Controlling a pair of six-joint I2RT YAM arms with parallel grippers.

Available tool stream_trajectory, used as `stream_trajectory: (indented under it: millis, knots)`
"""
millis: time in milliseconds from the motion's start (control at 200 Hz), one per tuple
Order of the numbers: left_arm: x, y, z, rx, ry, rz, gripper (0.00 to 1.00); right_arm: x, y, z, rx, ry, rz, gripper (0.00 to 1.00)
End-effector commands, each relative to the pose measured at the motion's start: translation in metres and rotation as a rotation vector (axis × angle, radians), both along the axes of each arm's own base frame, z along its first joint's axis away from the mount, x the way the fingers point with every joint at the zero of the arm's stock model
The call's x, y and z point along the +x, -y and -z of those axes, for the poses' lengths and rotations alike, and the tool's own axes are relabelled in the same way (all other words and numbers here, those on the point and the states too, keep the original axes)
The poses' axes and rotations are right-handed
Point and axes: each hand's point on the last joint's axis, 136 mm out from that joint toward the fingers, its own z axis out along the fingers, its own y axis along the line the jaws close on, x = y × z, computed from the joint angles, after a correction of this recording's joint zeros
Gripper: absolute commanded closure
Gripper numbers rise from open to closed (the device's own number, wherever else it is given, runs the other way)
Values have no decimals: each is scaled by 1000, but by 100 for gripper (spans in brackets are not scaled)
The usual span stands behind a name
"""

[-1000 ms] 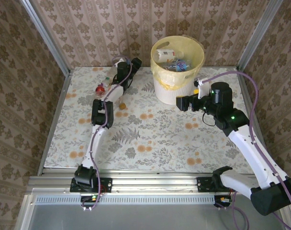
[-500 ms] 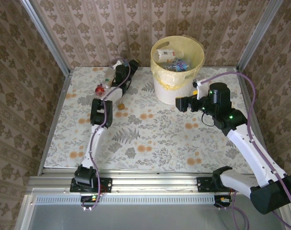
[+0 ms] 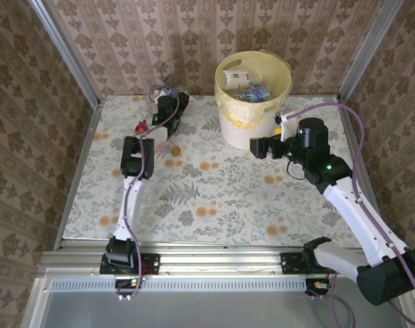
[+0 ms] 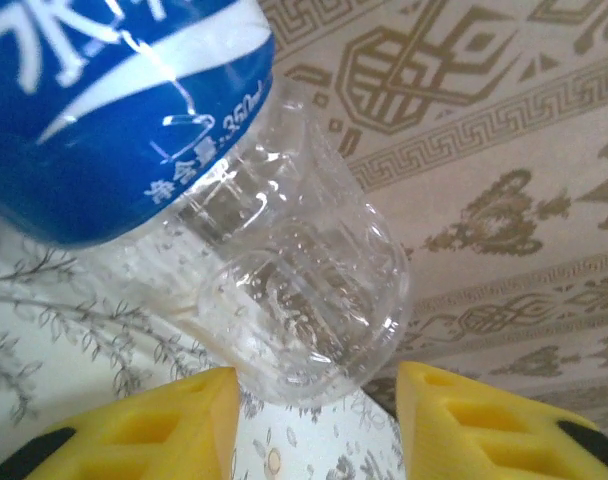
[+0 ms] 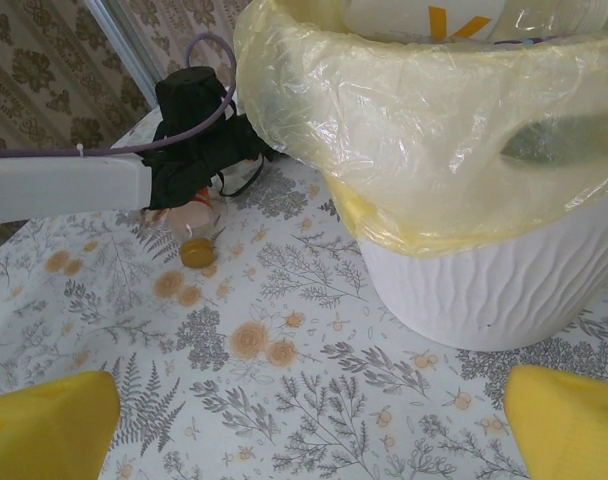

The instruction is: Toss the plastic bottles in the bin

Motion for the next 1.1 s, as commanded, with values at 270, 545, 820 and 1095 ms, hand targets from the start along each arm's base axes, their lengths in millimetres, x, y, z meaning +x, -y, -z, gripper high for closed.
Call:
stream_trajectory:
  millis: [270, 545, 820, 1095]
  knots:
    - [-37, 0, -16, 3, 14, 61, 63, -2, -5, -7, 54, 12, -12, 0]
    - [-58, -6, -26, 10, 3, 49, 47, -5, -4, -6, 54, 9, -12, 0]
    - [-41, -25, -13, -31, -53, -38, 27, -9, -3, -4, 51, 3, -12, 0]
    - [-16, -38, 1, -10, -175, -88, 21, -7, -4, -2, 47, 1, -13, 0]
